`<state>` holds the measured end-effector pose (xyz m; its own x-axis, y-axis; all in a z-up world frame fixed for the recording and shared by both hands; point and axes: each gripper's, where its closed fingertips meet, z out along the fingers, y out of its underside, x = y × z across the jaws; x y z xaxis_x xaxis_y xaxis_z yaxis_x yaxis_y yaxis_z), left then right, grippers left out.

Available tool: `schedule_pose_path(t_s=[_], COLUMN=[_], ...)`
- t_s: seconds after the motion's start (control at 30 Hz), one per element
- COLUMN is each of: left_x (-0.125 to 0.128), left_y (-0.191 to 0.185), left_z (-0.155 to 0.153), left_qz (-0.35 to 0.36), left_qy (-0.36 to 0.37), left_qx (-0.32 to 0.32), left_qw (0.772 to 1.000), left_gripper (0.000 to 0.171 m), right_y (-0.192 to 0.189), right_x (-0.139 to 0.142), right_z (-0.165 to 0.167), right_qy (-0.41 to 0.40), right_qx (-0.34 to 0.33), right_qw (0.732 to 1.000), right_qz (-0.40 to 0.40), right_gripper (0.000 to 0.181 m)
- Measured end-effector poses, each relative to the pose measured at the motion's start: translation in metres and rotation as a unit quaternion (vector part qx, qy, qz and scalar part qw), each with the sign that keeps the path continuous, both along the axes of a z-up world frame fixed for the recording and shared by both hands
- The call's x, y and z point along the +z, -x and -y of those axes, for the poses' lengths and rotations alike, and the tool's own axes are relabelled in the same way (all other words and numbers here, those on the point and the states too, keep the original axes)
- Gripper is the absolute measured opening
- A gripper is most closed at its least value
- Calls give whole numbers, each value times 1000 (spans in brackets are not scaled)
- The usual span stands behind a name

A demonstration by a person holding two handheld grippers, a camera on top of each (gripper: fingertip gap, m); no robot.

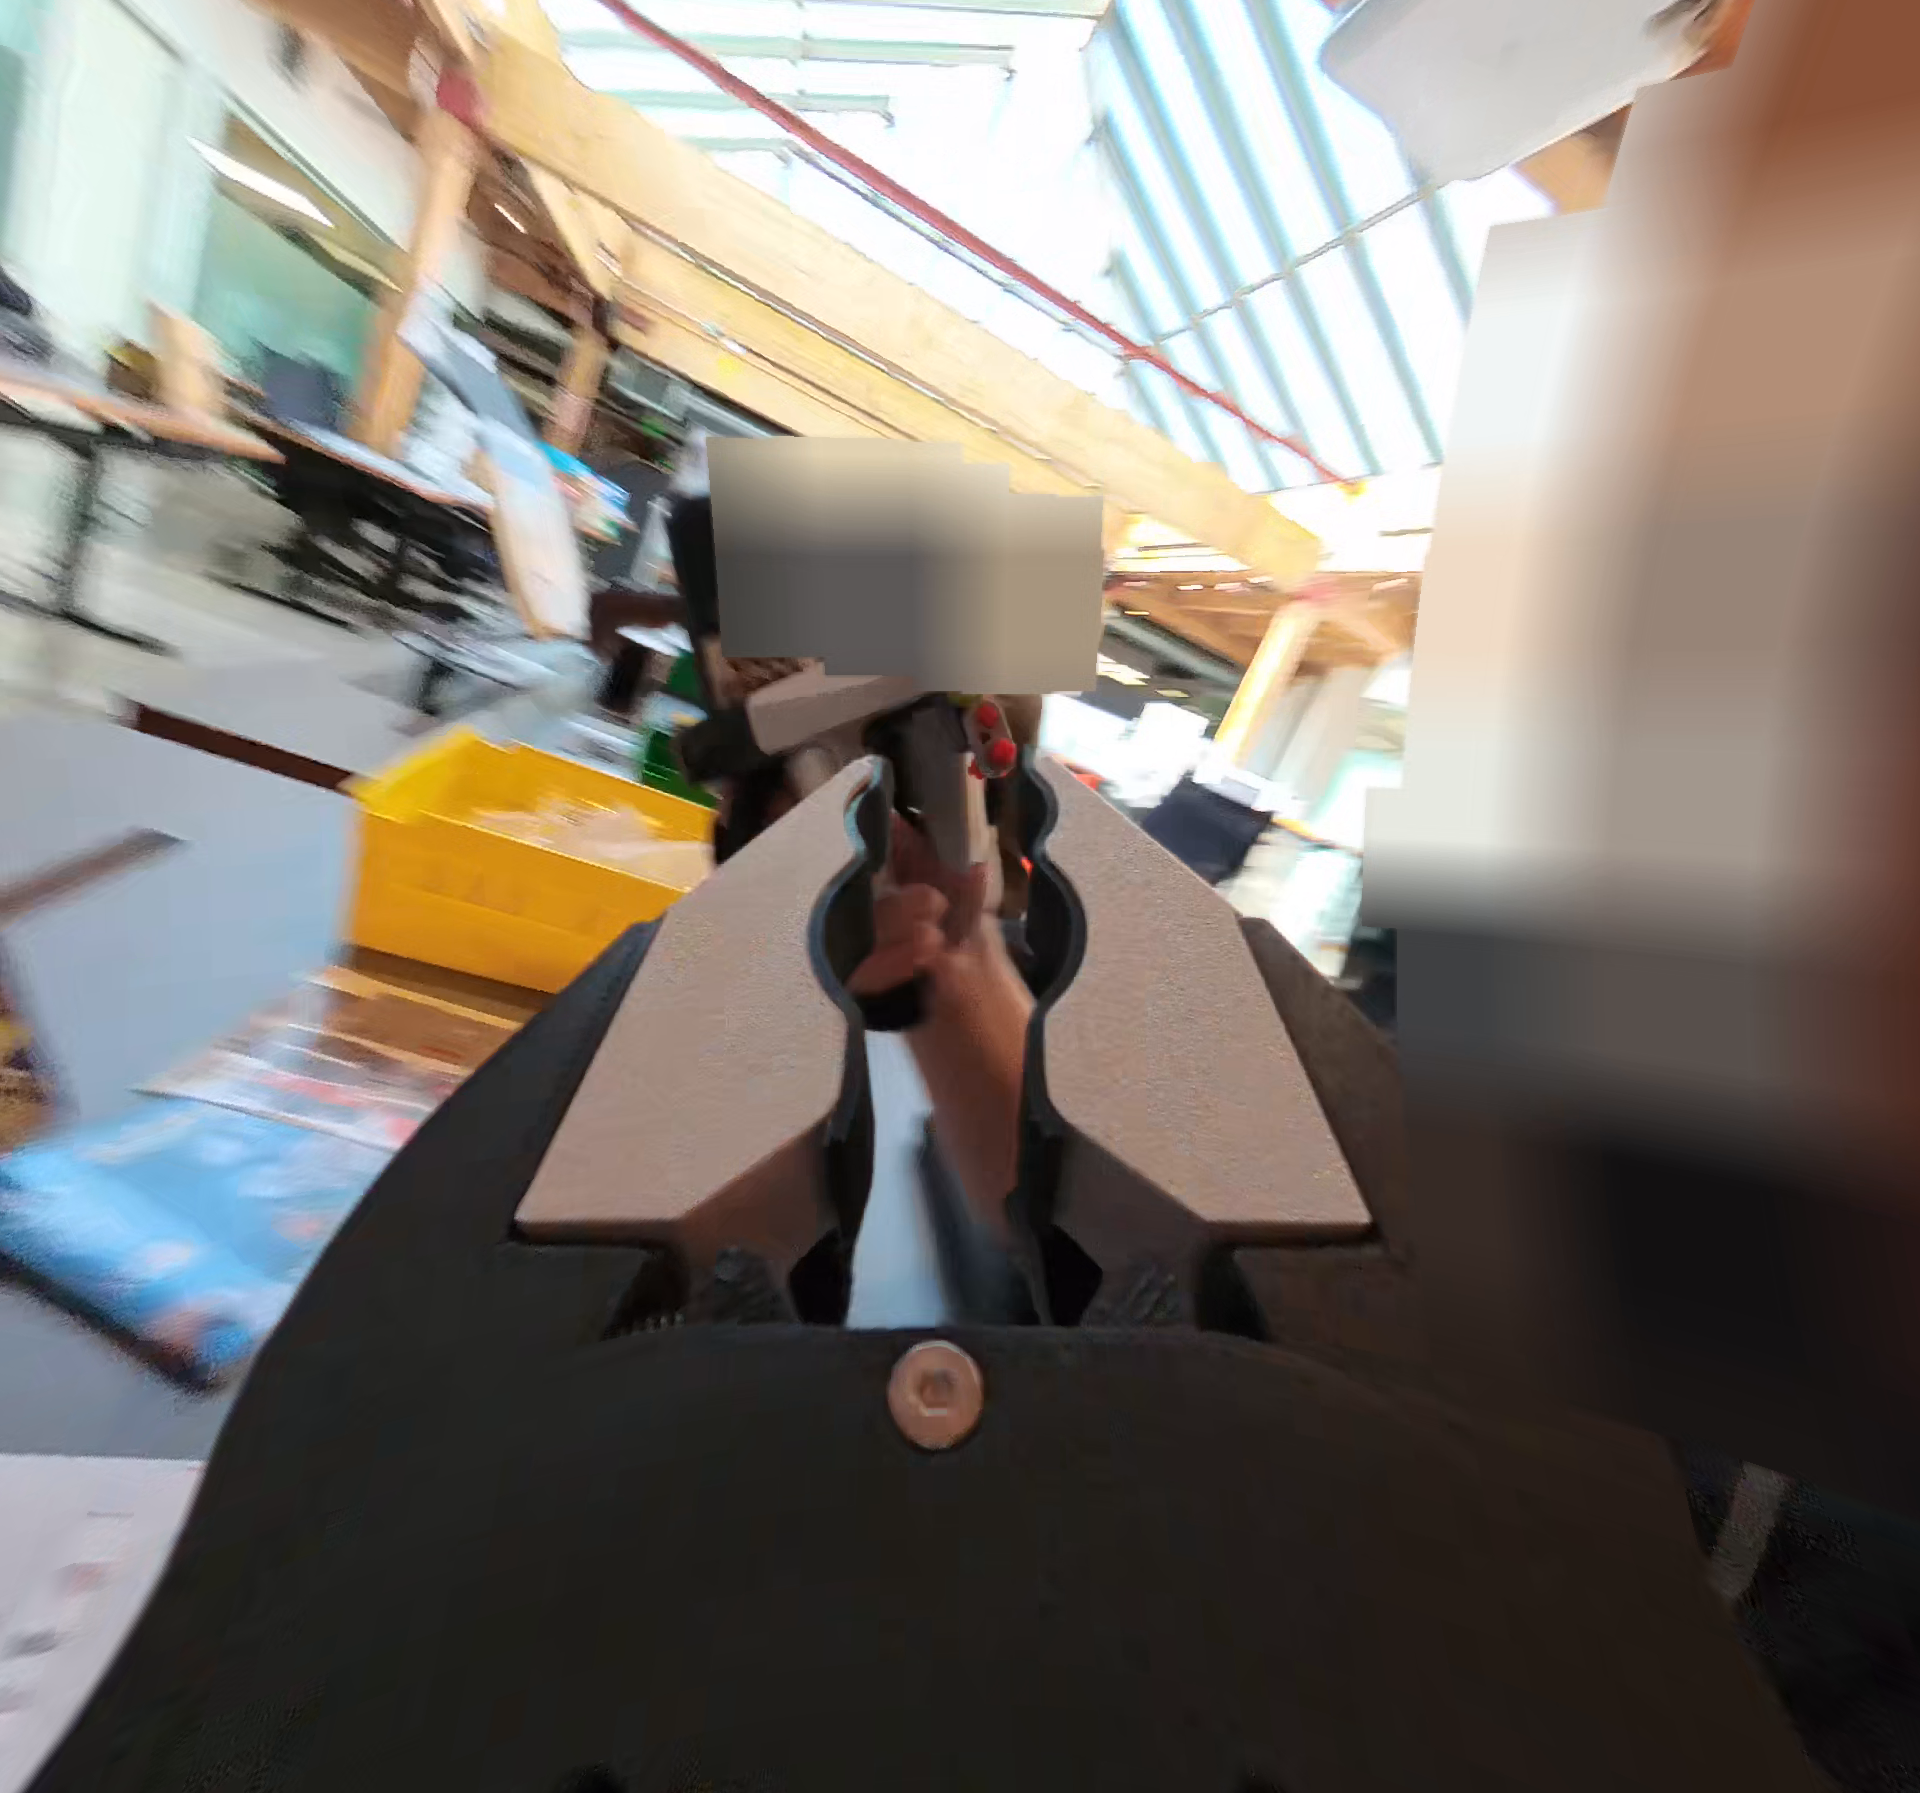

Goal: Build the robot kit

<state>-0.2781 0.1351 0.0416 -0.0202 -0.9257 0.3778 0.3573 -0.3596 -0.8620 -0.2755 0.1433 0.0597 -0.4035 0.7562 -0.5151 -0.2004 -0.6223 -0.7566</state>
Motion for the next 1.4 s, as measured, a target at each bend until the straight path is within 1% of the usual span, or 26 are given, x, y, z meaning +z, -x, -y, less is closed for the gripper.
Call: schedule_pose_path(t_s=[0.03,0.07,0.1,0.13,0.17,0.23,0.27,0.3,0.33,0.4,0.5,0.63,0.83,1.1,1.3,1.4], left_x=[4,7,7,9,10,10,9,9,7,3,0,-1,-8,-12,-12,-12], left_y=[5,8,10,13,15,14,10,9,7,2,3,3,2,1,3,3], left_z=[-1,1,3,4,4,5,5,3,1,-3,-8,-8,-13,-14,-14,-14], left_qz=[-10,-30,-64,-97,-128,-203,-236,-261,-279,-300,-311,-317,-335,-335,-328,-324], left_qy=[-53,-110,-167,-221,-274,-364,-397,-417,-427,-435,-433,-436,-440,-432,-431,-425], left_qx=[54,103,155,212,270,362,394,423,443,457,466,465,465,458,461,462], left_qw=[997,988,971,947,914,834,795,761,737,716,706,702,691,701,702,708], left_gripper=[24,25,22,20,19,19,21,25,25,20,13,6,5,4,4,4], right_y=[-1,-2,-3,-4,-4,-1,0,3,5,7,10,10,10,11,13,13], right_x=[2,3,3,4,5,4,3,2,1,0,-4,-5,-10,-12,-12,-13], right_z=[-5,-10,-14,-17,-18,-18,-18,-16,-13,-12,-11,-11,-15,-17,-17,-17], right_qy=[18,34,47,58,66,72,74,72,70,65,58,57,49,49,45,44], right_qx=[-15,-27,-39,-50,-54,-61,-66,-64,-61,-67,-72,-69,-78,-85,-89,-92], right_qw=[1000,999,998,997,996,995,995,995,996,996,996,996,995,994,994,994], right_qz=[-7,-11,-14,-19,-20,-15,-13,-7,-2,5,20,21,38,42,40,40], right_gripper=[7,7,7,7,7,7,7,7,7,7,7,7,7,7,7,7])
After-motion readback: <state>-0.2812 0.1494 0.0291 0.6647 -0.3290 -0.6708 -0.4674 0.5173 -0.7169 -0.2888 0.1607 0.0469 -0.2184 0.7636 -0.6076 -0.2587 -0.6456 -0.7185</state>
